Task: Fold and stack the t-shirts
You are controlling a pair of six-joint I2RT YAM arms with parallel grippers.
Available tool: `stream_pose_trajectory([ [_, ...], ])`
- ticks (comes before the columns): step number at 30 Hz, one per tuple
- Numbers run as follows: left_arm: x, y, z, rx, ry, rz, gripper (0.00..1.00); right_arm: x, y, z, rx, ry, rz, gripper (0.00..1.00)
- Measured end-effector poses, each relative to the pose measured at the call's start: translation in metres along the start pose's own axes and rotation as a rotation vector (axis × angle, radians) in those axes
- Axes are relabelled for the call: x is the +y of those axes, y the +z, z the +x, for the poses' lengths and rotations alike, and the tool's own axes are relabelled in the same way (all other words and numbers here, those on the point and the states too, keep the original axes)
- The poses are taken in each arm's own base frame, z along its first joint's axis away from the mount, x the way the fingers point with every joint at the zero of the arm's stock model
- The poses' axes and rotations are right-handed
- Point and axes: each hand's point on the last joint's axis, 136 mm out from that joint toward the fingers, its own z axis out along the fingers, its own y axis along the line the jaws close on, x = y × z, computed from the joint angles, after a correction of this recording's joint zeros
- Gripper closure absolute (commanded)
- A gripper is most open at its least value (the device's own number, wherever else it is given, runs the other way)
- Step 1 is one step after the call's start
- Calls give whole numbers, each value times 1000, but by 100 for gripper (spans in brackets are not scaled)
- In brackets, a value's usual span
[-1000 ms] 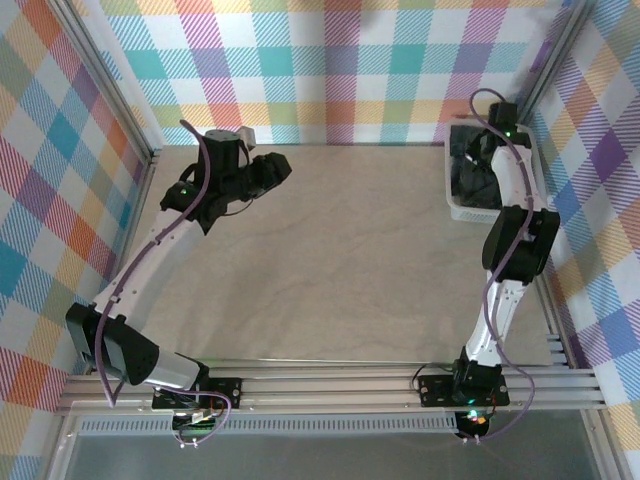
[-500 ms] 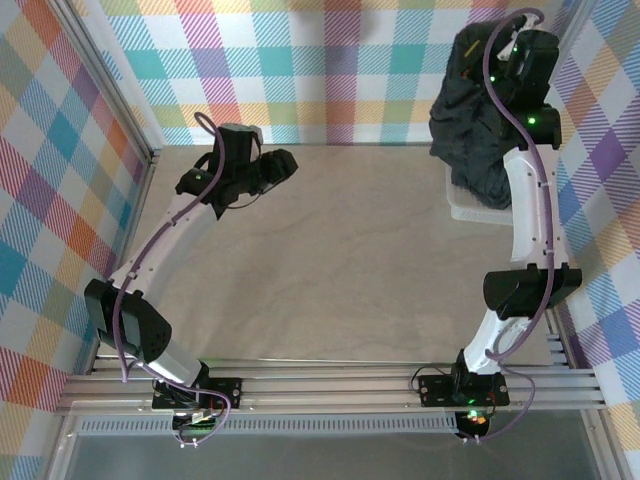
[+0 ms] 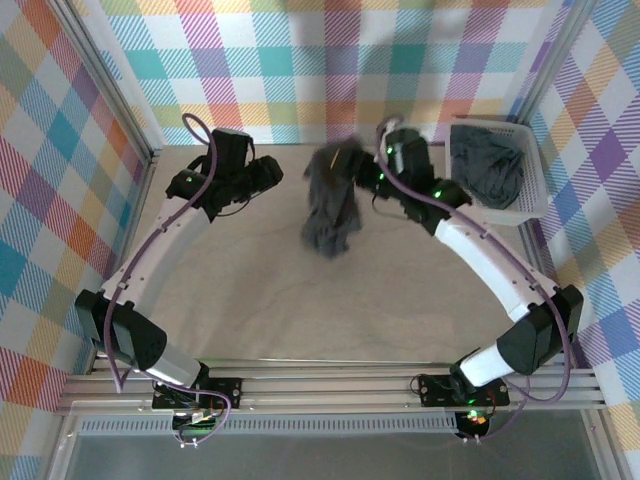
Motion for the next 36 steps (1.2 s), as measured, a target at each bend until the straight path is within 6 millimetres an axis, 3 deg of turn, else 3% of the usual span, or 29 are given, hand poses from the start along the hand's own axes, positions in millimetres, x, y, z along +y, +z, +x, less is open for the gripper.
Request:
stream_pose_trajectory([
  [2,7,-3,9,22,0,-13,40,-33,10,28,68,50,67,34],
  [4,15,-1,23,60,0,-20,41,-64,12,40,105,76,144,35],
  [6,26,5,43,127,-5,-37,41,-86,9,38,114,87,196,36],
  [11,58,28,118,361,-35,-102,40,-113,9,21,125,92,216,39],
  [14,69,36,166,483,-55,-135,39,-127,35,29,202,85,220,43],
  [16,67,37,188,535,-54,-141,39,-139,59,44,275,90,224,44],
  [21,33,41,213,583,12,-74,40,-170,109,79,418,122,227,42],
  [23,20,43,222,596,44,-50,42,-174,130,85,454,135,206,41],
  [27,13,47,243,635,90,-43,46,-169,161,89,483,132,146,40],
  [31,11,45,265,688,119,-8,44,-151,170,96,498,111,92,39],
  [36,9,43,307,801,255,4,41,-125,180,96,500,84,22,41],
])
